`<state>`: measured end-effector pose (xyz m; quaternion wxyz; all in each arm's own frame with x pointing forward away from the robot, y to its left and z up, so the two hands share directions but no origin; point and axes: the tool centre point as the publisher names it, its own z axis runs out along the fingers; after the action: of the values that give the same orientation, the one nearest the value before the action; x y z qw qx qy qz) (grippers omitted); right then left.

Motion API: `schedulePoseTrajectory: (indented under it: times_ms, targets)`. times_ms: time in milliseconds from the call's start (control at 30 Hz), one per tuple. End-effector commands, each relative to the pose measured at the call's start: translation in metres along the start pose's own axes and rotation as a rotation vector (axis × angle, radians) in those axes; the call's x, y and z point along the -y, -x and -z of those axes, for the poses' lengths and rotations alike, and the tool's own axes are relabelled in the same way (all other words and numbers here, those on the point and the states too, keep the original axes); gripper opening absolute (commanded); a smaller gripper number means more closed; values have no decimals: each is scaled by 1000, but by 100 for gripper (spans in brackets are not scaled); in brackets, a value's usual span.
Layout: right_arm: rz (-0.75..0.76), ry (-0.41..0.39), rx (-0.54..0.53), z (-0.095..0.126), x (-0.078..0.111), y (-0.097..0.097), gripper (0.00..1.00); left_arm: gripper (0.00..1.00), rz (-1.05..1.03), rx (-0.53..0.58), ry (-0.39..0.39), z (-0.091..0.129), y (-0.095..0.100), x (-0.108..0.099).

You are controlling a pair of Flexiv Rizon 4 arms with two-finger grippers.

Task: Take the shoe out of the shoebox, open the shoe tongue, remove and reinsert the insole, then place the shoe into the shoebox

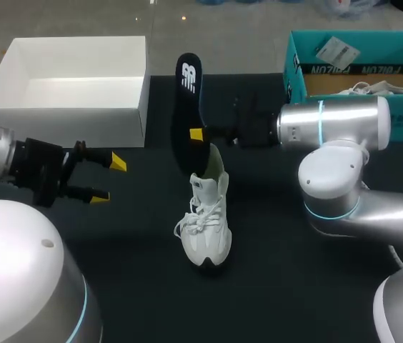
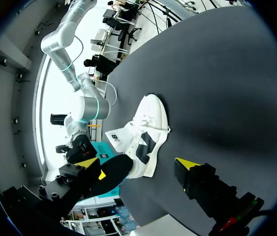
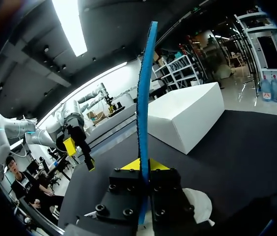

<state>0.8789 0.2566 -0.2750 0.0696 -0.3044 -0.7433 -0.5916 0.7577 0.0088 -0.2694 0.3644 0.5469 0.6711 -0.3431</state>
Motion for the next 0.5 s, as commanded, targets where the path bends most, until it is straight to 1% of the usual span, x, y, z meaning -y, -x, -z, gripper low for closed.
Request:
schedulePoseTrajectory:
  times_ms: [33, 167, 333, 500]
  targets:
    - [1, 3, 8, 1, -1, -1, 0, 100, 0, -5, 1, 0, 1, 0]
    - [15, 12, 5, -1, -10, -1, 0, 100, 0, -5, 1, 0, 1, 0]
    - [37, 26, -4, -9, -25, 2, 0, 100, 0, -5, 1, 0, 1, 0]
    - [44, 18, -10, -18, -29, 5, 0, 100, 0, -5, 1, 0, 1, 0]
